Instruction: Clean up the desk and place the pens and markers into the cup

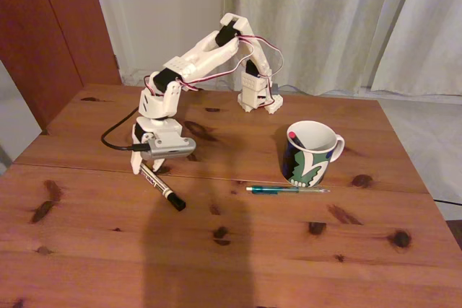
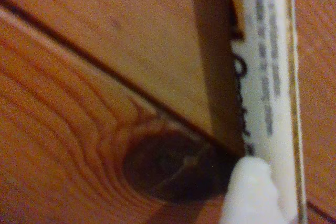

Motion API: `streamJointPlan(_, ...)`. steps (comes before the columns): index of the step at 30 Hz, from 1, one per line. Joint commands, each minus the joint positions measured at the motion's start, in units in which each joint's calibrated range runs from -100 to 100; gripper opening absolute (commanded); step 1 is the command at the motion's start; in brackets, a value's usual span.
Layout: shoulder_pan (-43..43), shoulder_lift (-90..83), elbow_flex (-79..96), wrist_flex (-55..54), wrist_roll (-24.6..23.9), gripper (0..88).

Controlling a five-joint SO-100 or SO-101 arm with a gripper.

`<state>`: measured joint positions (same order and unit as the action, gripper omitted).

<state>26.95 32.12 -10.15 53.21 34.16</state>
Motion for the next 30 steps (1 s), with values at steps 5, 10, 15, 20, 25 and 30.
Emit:
streamJointPlan(5,0.6,-0.6,-0.5,-1.2,0.3,16.6)
streamJointPlan(10,0.7,-0.6,-0.5,-1.2,0.4,16.6)
streamJointPlan(15,0.7,0.9,-0.5,-1.1,0.4,16.5)
streamJointPlan(20,0.8,1.7,-0.5,-0.4,0.4,9.4)
streamJointPlan(25,1.3,1.7,-0.5,-0.4,0.4,3.4)
streamJointPlan(30,1.4,1.7,-0.5,-0.4,0.4,0.6)
